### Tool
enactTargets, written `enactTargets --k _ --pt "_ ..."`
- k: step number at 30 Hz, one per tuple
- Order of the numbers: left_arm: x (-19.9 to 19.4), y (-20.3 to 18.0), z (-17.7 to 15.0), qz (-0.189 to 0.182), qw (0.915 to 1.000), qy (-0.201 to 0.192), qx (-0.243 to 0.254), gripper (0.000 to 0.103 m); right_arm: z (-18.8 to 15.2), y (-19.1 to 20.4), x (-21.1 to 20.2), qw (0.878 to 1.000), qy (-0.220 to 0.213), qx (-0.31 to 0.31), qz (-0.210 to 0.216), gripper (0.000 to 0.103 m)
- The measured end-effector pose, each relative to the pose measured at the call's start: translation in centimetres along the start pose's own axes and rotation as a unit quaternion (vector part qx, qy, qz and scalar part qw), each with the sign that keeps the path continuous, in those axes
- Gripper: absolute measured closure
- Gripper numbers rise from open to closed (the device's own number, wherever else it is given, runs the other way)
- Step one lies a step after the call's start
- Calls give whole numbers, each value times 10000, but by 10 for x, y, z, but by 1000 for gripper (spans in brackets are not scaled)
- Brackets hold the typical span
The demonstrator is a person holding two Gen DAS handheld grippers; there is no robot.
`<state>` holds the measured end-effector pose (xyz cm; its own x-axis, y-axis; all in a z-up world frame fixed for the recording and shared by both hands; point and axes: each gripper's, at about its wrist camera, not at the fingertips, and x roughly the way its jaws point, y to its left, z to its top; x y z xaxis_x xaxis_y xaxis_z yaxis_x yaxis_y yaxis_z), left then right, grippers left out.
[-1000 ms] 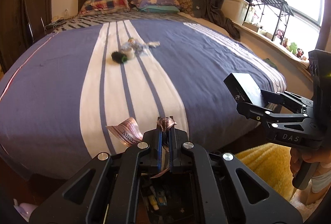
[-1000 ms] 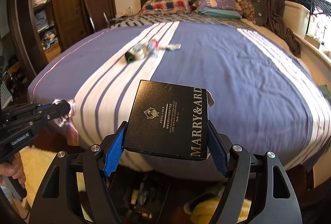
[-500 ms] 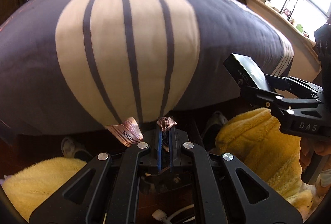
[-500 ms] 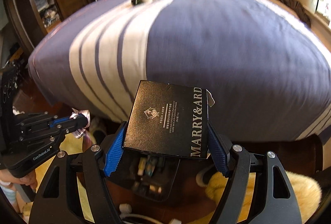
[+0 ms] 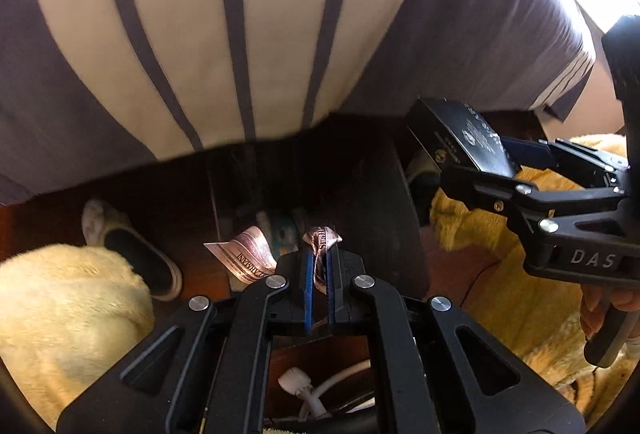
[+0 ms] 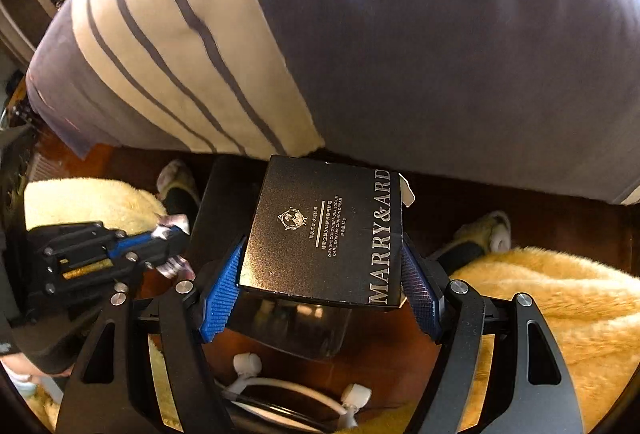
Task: Collect trash
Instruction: 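Open both tools over the black bin, dropping the box and ribbon, then raise both open tools back over the bed items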
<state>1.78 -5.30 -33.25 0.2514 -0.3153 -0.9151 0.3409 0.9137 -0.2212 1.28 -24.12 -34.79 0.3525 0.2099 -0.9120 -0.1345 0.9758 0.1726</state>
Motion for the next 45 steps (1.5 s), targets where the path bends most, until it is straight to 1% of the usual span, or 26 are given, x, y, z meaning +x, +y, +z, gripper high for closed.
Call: enactTargets --k 5,11,14,17,19,20,22,23,25,26,27,28,29,31,33,35,39,41,45 --pt "28 4 -4 33 9991 433 1 97 5 2 24 9996 252 141 52 29" --pt "35 13 -3 -5 9985 528 -133 97 10 5 42 9987 454 182 128 28" --pt "35 15 -2 -29 9983 545 -184 92 13 2 42 9986 462 198 132 28" --pt "36 18 -1 -54 9979 595 -239 81 14 0 41 9987 447 216 128 23" --pt "35 19 -1 -53 9978 614 -248 70 15 -1 40 9987 427 230 135 20" --pt "35 19 -1 -53 9978 618 -254 67 16 -1 40 9988 410 246 128 19" --pt "34 19 0 -51 9978 616 -259 58 17 -2 39 9988 384 274 120 18" --pt "33 19 1 -27 9978 605 -258 56 18 -3 38 9988 367 292 108 18" --pt "30 20 2 59 9981 558 -272 46 20 -6 35 9989 328 326 77 17" --pt "28 21 3 94 9981 539 -278 43 21 -8 32 9989 291 355 63 17" --pt "25 22 4 145 9982 504 -287 38 22 -10 29 9989 256 377 57 16" --pt "22 23 5 178 9983 469 -296 34 22 -11 25 9990 209 400 44 16" --pt "17 24 6 221 9984 419 -306 32 23 -14 20 9990 143 416 9 15" --pt "7 27 10 317 9985 316 -318 27 26 -17 7 9991 -3 416 -81 15" --pt "-6 29 15 408 9985 183 -316 24 31 -18 -7 9990 -188 394 -99 15" --pt "-26 30 22 486 9983 -16 -308 23 38 -17 -27 9983 -451 357 -56 14" --pt "-65 28 39 477 9973 -472 -297 21 57 -11 -71 9936 -1104 220 -68 13" --pt "-87 28 50 499 9956 -736 -281 21 69 -7 -94 9894 -1444 121 -102 12" --pt "-123 30 75 649 9904 -1197 -224 18 95 -5 -125 9812 -1924 -11 -159 9"
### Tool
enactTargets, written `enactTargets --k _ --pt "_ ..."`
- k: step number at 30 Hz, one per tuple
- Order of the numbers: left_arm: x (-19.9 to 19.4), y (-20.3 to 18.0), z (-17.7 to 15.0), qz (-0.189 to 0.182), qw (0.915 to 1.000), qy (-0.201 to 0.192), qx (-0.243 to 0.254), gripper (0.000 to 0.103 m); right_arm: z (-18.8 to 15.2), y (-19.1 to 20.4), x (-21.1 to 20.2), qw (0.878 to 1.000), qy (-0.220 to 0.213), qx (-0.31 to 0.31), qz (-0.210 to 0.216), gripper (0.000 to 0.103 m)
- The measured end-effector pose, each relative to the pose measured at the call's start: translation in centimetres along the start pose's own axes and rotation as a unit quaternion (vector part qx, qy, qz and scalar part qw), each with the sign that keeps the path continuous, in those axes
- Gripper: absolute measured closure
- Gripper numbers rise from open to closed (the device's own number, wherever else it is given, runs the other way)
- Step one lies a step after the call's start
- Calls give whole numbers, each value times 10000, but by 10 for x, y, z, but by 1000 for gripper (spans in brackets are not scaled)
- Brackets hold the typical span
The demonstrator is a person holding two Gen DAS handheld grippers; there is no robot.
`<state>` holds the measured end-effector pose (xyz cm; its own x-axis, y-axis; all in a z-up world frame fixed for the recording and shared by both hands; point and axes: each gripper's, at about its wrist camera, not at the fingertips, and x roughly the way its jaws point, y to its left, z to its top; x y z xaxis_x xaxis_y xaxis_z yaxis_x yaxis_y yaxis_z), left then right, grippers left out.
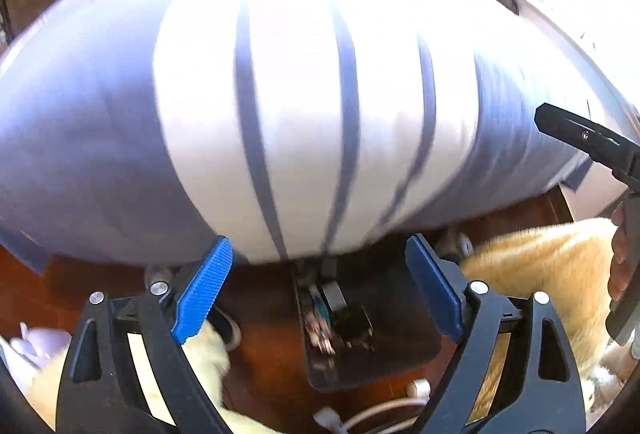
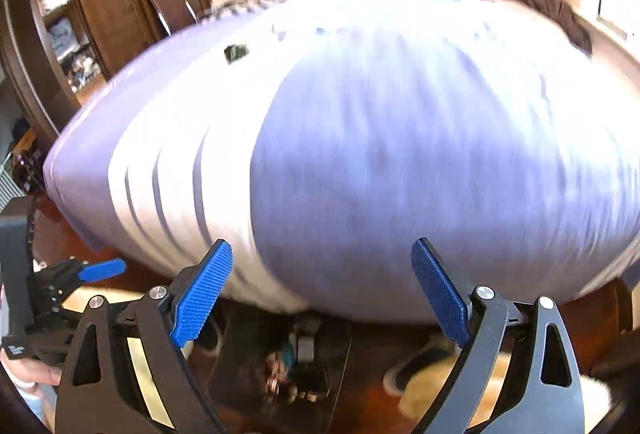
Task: Collect trash
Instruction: 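Raise both open tools back over the bed items, then grasp the black thread spool with the left tool while the right tool grasps the blue cloth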
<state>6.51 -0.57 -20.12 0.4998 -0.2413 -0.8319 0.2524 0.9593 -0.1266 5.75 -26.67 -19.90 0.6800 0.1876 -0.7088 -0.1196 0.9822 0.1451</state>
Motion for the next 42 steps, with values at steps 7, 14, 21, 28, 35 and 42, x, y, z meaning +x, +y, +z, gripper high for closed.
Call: enactTargets --k 7,14,21,28,35,42 --pt "-18 15 63 261 9987 -446 6 17 62 -8 11 9993 -285 -102 -203 9" --pt "-7 30 128 329 9967 -746 28 15 120 -8 37 9987 -443 -161 -214 9" --pt "31 47 190 468 9965 -695 -24 15 171 5 84 9987 -362 -321 -171 9" --pt "59 49 216 489 9970 -597 -17 15 214 17 130 9990 -104 -350 242 29" --pt "71 48 227 457 9973 -571 13 15 228 38 164 9971 105 -648 380 48" --pt "84 41 237 364 9979 -529 -13 15 227 44 177 9956 211 -731 542 81"
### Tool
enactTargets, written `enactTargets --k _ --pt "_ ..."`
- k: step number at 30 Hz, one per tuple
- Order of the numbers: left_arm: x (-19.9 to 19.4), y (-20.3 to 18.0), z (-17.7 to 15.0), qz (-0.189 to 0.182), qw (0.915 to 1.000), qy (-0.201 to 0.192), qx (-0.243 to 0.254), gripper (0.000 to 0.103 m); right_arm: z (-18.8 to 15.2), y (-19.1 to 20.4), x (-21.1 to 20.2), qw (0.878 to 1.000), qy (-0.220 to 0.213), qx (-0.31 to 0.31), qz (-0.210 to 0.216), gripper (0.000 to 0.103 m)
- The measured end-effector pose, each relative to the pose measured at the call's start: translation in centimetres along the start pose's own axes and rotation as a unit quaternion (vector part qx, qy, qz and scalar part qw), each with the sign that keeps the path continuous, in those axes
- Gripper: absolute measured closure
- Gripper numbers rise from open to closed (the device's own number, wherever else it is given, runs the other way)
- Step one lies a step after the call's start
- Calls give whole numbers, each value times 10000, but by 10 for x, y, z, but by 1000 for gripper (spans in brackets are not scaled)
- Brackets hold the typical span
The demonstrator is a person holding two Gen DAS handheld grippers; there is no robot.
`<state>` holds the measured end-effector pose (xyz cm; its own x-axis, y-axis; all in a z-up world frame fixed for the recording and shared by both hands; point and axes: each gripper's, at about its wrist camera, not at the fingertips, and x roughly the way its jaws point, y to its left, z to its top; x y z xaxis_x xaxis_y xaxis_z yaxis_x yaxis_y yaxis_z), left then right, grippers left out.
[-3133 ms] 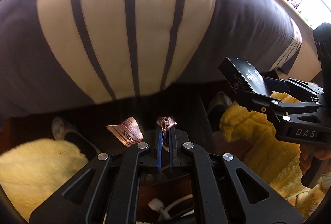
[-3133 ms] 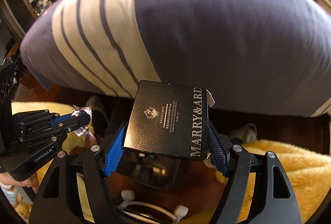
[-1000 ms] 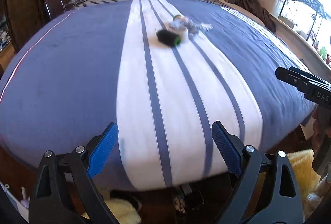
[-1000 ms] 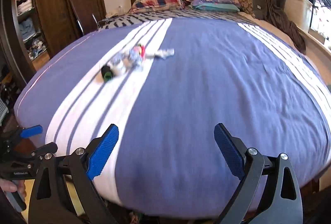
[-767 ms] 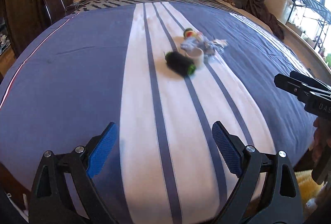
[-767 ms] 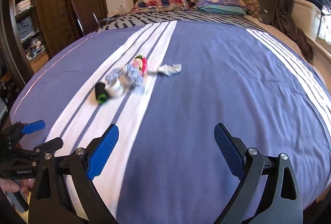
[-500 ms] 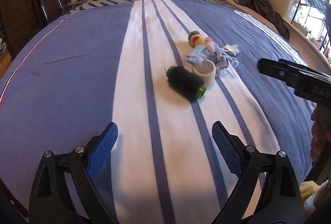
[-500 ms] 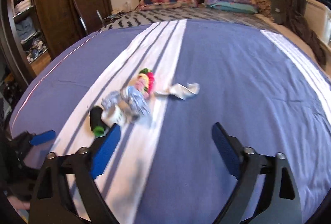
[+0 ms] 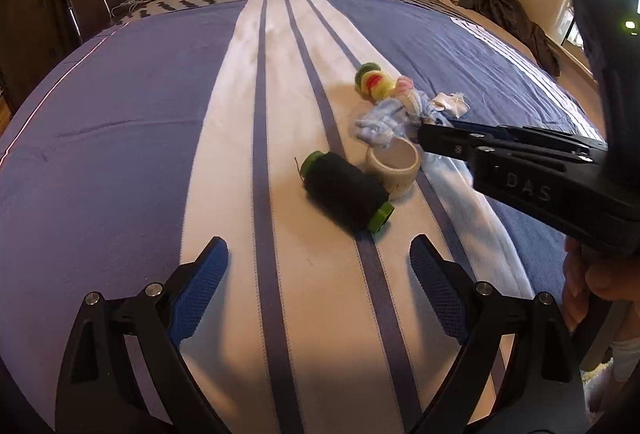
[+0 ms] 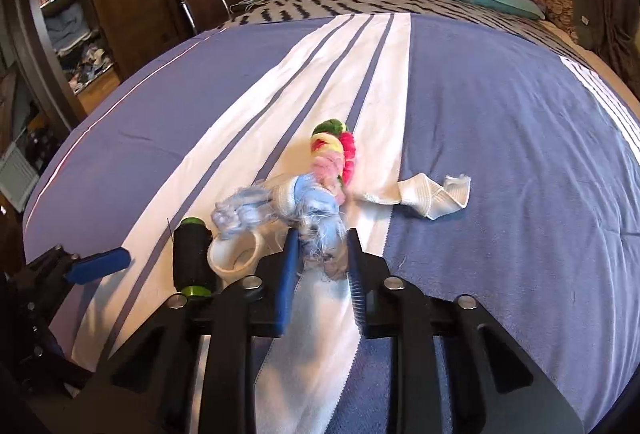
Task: Collect trash
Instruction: 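Grasp the black thread spool with the left tool while the right tool grasps the blue cloth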
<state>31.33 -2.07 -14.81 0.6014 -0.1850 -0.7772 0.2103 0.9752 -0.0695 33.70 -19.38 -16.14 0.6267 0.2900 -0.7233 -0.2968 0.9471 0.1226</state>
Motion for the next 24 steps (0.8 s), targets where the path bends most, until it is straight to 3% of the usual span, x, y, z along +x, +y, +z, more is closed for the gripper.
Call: enactTargets --k 12,21,24 --pt "26 -1 24 -40 10000 36 52 18 6 -10 -40 9990 -429 -136 -73 83" --pt "17 -3 19 -21 9998 -36 219 71 -1 -21 -58 9983 -521 -90 -238 83" --pt "13 -3 16 -43 9997 -32 225 74 -7 -23 -66 9982 -538 -47 -248 83"
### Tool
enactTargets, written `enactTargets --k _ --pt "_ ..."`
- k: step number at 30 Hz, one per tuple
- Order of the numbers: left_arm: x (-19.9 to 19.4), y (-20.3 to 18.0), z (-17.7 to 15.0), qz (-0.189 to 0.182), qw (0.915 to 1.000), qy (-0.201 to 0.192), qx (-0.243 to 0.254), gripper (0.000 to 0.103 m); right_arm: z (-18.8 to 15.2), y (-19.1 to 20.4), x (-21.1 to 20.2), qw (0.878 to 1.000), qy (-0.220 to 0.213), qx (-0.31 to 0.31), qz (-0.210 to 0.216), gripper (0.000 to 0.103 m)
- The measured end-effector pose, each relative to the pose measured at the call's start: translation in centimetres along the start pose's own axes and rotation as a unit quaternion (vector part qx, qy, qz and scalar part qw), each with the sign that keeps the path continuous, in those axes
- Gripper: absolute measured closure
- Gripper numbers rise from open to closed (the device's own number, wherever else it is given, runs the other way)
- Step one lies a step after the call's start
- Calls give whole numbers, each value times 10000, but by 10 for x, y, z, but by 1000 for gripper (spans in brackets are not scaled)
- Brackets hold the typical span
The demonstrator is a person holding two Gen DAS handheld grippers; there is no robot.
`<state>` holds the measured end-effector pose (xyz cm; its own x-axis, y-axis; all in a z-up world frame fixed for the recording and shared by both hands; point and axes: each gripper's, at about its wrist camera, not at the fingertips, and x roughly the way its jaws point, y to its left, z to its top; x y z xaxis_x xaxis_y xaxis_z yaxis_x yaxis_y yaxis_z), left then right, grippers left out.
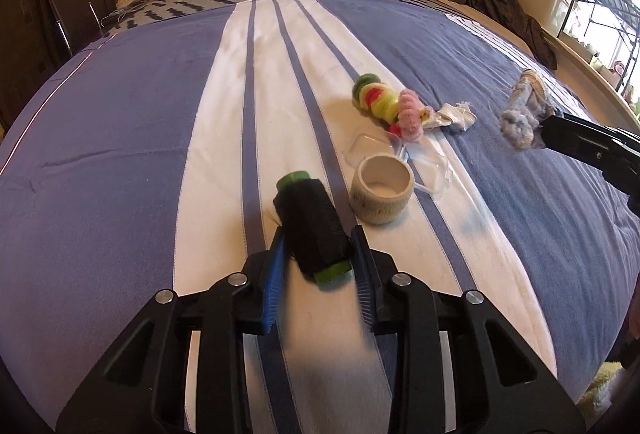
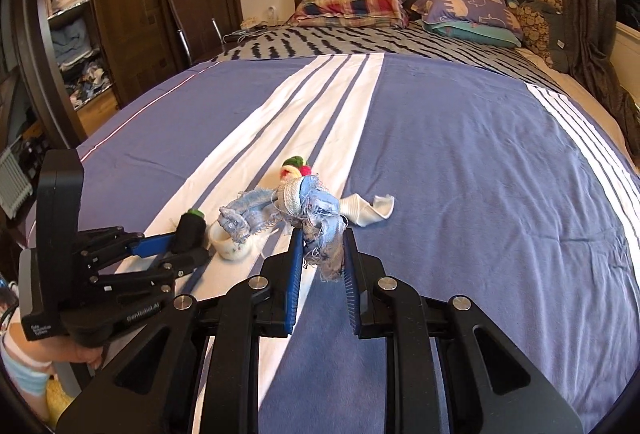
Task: Collect trash
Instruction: 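Grasp the black thread spool with the left tool while the right tool grasps the blue cloth, then lower both held items into the black bin and open both tools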
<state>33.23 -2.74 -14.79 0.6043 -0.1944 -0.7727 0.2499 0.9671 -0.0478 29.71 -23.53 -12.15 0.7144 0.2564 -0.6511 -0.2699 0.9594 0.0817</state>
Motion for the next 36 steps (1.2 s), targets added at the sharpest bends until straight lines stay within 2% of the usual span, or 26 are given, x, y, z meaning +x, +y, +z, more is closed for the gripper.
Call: enactTargets --k 6,16,22,28,36 --pt "-24 -5 -18 -48 10000 -48 46 76 -16 3 -26 9999 -56 6 -103 83" --pt "-116 -43 -64 -315 9981 -486 201 76 -60 9 -90 9996 -181 147 -168 83" --pt "-163 -70 -99 -499 9958 -720 268 76 -102 10 -133 9990 -259 268 -261 83" --pt "-183 -88 -140 -674 9950 -675 301 76 -142 9 -164 9985 -241 379 -313 83" --pt "-184 -97 -194 -797 9955 -423 291 76 -197 17 -189 9974 -207 469 -507 83"
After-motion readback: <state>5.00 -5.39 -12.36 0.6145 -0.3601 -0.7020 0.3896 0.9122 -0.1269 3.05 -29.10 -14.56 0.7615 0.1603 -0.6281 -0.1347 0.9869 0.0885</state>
